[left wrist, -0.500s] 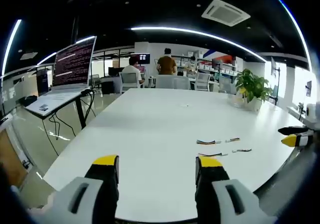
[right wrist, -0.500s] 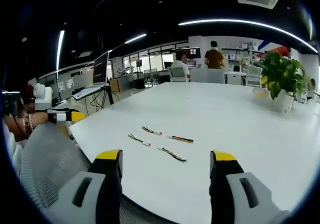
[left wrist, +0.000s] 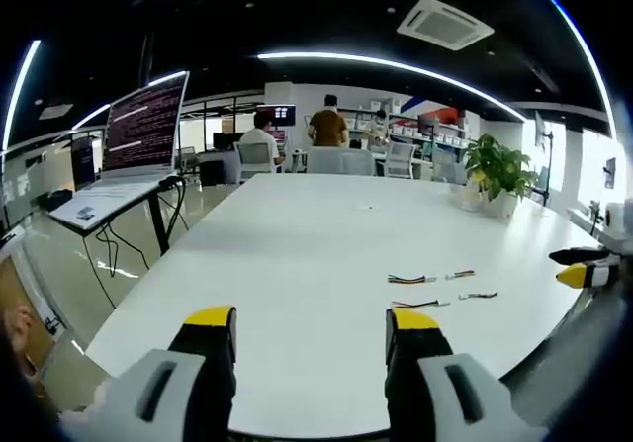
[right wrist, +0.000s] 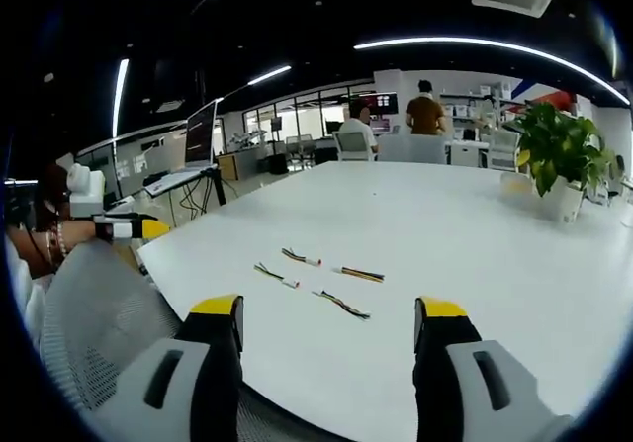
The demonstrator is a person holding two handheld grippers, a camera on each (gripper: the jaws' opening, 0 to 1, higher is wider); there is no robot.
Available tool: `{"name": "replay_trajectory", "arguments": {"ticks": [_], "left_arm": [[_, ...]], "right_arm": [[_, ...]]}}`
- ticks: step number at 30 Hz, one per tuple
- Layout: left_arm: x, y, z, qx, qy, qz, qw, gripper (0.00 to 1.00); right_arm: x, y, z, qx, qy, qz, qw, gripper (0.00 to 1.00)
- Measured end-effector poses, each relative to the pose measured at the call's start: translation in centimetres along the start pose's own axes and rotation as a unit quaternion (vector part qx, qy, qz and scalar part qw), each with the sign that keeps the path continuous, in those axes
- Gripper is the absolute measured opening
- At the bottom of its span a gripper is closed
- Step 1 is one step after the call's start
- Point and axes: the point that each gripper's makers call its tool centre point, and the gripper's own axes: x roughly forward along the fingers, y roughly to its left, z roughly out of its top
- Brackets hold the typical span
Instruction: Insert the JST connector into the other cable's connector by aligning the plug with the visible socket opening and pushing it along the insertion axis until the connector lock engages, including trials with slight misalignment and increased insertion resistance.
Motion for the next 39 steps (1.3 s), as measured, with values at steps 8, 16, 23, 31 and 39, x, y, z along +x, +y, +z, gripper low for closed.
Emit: {"name": "replay_trajectory", "arguments": {"ticks": [8, 16, 23, 31, 39], "left_arm": [[0.01, 0.00, -0.04, 0.001, 0.001, 0.000, 1.0000, 0.57], [0.05, 0.02, -0.08, 0.000, 0.002, 0.000, 1.0000, 0.57], [0.07, -0.03, -0.06, 0.000, 0.001, 0.000, 1.0000, 0.57], [0.05, -0.09, -0.01, 0.000, 0.000, 0.000, 1.0000, 0.57], [0.00, -0.20, 0.00, -0.005, 0.003, -0.001, 1.0000, 0.57]], "right_arm": [[0.02, 0.09, -0.06, -0.002, 0.002, 0.002, 1.0000, 0.69], [0.05, 0.08, -0.09, -0.002, 0.003, 0.003, 1.0000, 0.69], [0.06, 0.04, -0.08, -0.002, 0.003, 0.002, 1.0000, 0.69], [0.09, 0.04, -0.09, -0.001, 0.003, 0.003, 1.0000, 0.69], [0.12, 0.13, -0.12, -0.001, 0.004, 0.003, 1.0000, 0.69]]}}
